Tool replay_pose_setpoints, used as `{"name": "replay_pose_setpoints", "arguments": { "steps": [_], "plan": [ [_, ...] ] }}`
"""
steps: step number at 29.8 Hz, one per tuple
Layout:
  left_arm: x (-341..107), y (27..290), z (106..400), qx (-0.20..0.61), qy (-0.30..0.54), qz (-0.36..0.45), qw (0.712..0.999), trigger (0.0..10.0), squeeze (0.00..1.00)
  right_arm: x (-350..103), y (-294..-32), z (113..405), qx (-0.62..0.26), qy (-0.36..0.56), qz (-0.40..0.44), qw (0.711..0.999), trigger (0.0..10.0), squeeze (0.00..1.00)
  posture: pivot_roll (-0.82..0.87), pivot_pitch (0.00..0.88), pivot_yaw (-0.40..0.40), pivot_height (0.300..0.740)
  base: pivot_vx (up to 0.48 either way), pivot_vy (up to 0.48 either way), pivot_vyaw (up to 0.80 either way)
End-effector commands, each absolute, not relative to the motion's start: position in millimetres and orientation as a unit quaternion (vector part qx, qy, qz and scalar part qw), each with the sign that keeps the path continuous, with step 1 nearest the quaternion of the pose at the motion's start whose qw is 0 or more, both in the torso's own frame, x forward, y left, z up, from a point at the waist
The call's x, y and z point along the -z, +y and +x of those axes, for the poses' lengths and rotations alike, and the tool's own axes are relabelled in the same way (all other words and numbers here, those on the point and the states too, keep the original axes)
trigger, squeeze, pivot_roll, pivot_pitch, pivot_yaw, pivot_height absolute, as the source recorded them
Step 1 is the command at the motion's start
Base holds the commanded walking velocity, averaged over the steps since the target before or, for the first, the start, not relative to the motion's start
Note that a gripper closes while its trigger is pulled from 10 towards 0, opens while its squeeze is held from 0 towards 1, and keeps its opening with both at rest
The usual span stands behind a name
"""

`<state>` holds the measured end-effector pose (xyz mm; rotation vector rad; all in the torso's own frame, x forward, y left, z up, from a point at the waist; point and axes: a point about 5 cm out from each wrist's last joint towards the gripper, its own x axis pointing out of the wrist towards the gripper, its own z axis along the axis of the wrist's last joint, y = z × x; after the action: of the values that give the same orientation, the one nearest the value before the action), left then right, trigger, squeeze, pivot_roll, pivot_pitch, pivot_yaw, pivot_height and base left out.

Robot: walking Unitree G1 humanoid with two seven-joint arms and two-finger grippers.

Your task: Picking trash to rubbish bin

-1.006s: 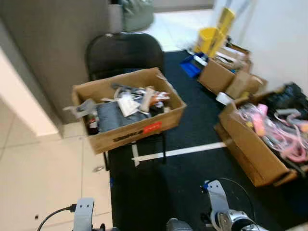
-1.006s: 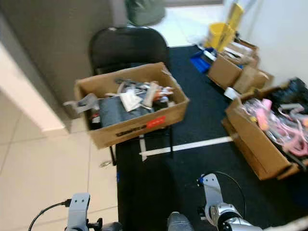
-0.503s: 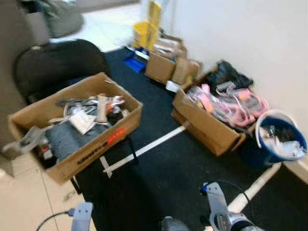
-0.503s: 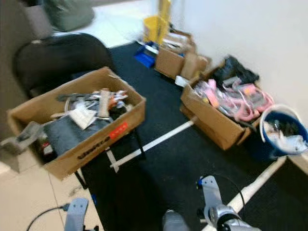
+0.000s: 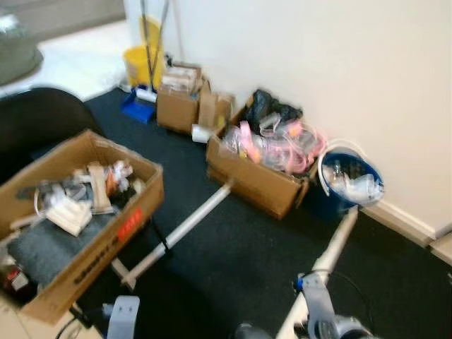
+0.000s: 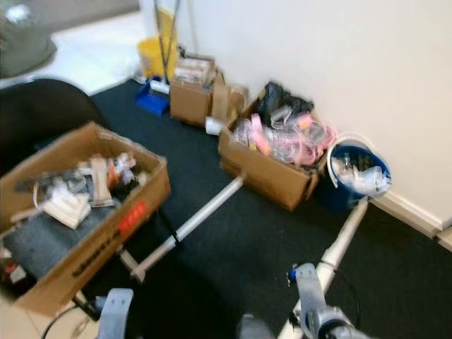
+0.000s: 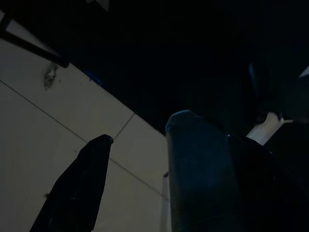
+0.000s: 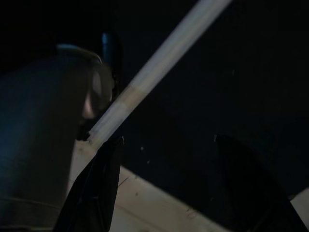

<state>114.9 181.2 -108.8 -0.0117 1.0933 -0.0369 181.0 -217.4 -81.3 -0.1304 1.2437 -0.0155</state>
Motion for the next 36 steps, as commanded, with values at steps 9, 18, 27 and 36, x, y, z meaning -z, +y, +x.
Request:
{"name": "replay_pose_setpoints", "arguments": {
  "steps": [9,18,27,36],
  "plan": [
    [116.1,169.7,93.4,0.034,0.555,-0.012,0.831,10.0,0.00,81.5,-220.6,179.0,0.017,0.585,-0.049,0.809,10.0,0.00,0.04,0.066,-0.012,0.740,0.000,0.000,-0.80],
    [116.3,169.7,92.5,0.037,0.557,-0.011,0.830,10.0,0.00,81.6,-220.4,178.8,0.017,0.586,-0.047,0.809,10.0,0.00,0.04,0.066,-0.012,0.740,0.000,0.000,-0.80],
    [116.1,170.2,93.3,0.038,0.556,-0.008,0.830,10.0,0.00,81.2,-220.1,179.6,0.016,0.585,-0.047,0.809,10.0,0.00,0.04,0.065,-0.009,0.740,0.000,0.000,-0.80],
    [115.7,170.5,94.7,0.040,0.554,-0.004,0.831,10.0,0.00,81.2,-219.9,179.8,0.017,0.585,-0.044,0.810,10.0,0.00,0.03,0.064,-0.008,0.740,0.000,0.000,-0.80]
  ]
}}
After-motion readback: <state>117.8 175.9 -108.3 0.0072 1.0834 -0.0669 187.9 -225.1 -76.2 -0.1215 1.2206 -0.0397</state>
